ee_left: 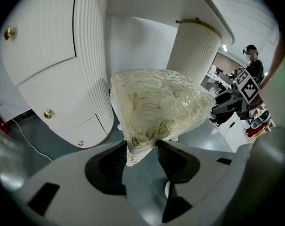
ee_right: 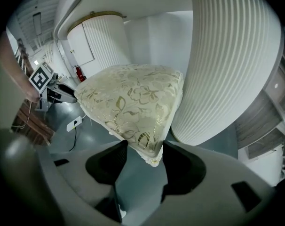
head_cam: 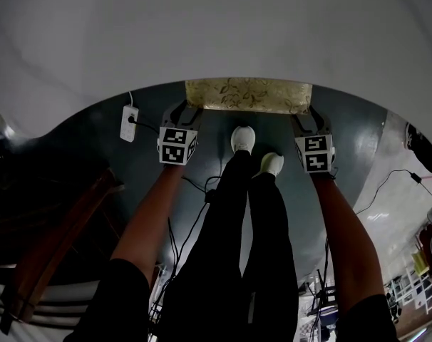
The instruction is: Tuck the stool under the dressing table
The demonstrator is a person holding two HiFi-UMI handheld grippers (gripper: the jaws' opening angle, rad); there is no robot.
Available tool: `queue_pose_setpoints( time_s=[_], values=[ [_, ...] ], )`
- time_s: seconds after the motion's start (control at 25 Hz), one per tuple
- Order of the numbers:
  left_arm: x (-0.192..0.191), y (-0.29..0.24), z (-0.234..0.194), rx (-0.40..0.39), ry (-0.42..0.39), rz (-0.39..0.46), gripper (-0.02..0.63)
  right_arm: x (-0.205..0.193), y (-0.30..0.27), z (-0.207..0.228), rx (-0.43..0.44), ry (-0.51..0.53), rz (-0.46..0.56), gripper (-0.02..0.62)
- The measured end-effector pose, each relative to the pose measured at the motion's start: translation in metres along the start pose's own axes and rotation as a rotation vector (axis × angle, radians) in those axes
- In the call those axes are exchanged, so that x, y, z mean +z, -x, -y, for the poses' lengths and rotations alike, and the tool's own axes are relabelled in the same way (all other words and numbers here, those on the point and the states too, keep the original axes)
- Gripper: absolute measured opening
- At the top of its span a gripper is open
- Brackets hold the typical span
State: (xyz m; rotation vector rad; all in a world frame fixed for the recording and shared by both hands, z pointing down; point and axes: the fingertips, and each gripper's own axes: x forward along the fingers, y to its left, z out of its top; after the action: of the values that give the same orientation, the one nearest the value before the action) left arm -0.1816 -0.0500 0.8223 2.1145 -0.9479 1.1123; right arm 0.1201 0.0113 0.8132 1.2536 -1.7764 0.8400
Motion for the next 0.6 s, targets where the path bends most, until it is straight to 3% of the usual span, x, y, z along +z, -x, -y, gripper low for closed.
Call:
queue_pose_setpoints(
  time_s=[0.36, 0.6],
  values=[
    [-0.0035, 0.0035, -0.0030, -0.033, -0.026, 0.005, 0.213, -0.0018, 0.0015, -0.0074, -0.023, -0.001, -0.017, 0.227],
    [0.0022, 0.0021, -0.0024, -0.023, 0.019, 0.020, 0.210, 0.0045, 0.0030, -0.0013, -0.059, -0.019, 0.009, 0.227]
  ],
)
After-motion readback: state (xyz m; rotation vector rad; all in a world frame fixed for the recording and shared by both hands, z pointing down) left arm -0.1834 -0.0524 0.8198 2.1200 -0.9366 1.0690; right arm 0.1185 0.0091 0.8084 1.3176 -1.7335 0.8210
